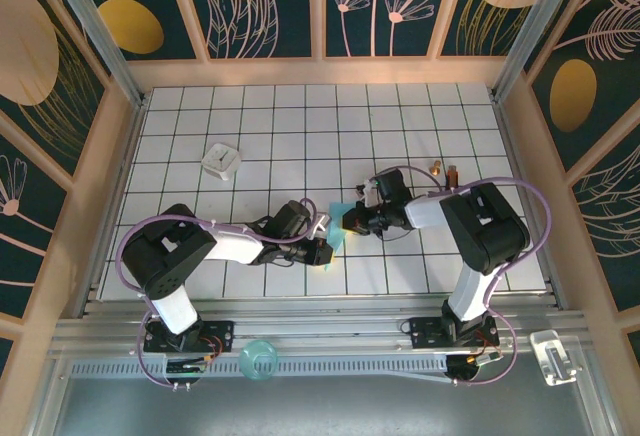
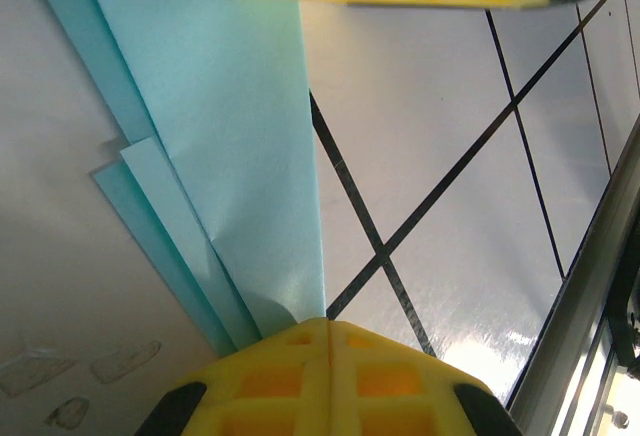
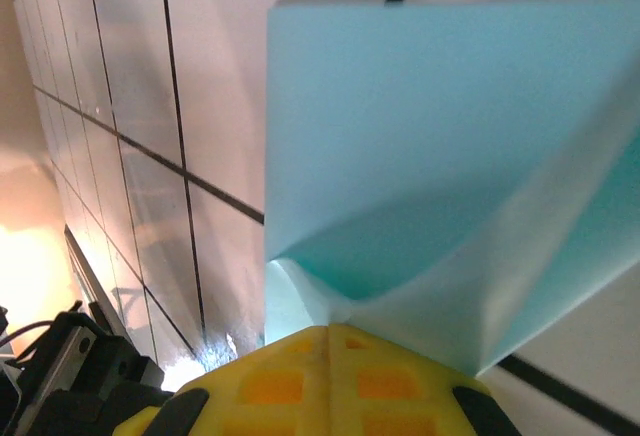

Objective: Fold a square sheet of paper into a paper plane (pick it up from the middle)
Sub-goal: Fold the wing for the fifth time at the center of the table.

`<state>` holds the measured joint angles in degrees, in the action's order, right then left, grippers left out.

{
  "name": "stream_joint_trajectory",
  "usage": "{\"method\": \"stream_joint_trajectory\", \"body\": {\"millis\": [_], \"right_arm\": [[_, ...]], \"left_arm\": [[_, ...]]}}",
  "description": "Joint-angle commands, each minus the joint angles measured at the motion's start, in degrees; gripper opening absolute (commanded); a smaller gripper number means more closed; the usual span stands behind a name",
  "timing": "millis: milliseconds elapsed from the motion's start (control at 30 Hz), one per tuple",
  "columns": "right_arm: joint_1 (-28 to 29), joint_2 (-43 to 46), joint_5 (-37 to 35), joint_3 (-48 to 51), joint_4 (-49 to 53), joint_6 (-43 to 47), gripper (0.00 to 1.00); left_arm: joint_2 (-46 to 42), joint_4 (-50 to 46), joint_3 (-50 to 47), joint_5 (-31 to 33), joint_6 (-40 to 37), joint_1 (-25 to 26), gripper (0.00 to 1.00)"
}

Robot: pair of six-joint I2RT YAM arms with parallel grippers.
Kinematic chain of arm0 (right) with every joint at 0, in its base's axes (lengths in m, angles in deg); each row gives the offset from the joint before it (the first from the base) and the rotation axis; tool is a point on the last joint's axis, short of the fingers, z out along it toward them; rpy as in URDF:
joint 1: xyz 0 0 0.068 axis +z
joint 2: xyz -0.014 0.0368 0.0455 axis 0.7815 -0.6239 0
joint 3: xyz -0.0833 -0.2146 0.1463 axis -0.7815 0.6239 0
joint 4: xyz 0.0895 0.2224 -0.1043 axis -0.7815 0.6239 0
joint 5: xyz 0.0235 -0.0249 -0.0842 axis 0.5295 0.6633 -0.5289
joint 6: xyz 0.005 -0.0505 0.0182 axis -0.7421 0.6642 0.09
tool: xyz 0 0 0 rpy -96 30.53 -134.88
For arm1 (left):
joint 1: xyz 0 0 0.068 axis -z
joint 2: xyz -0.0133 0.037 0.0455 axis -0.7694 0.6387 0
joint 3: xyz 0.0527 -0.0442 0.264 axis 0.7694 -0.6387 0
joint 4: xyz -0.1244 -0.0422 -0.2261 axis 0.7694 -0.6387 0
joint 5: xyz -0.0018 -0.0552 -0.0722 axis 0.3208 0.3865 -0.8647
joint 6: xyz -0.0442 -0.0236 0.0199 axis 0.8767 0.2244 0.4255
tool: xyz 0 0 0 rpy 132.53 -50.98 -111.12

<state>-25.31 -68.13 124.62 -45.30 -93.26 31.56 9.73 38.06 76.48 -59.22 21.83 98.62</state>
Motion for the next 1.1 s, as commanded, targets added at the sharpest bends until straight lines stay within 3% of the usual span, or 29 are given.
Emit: {"method": "stream_joint_trajectory", "body": {"millis": [0,633,900,1067], "right_arm": [[-3.58,-3.04,-7.71,-1.12,2.17,2.63,0.04],[-12.2,-6.99,-8.63,-7.05,1.85,0.56,0.03],[-12.16,4.41,-4.9,-3.96,-0.15,0.68,0.04],[-7.03,12.15,-5.73,1.11,0.55,0.38,0.05]], "left_arm": [[5.05,-14.26,-4.76,5.16,-2.22,-0.06,0.0],[5.2,-13.04,-5.02,4.81,-1.85,-0.11,0.0],[4.93,-12.16,-3.93,3.94,-0.51,-0.12,0.0],[4.25,-11.85,-3.27,3.46,0.37,-0.05,0.0]]}}
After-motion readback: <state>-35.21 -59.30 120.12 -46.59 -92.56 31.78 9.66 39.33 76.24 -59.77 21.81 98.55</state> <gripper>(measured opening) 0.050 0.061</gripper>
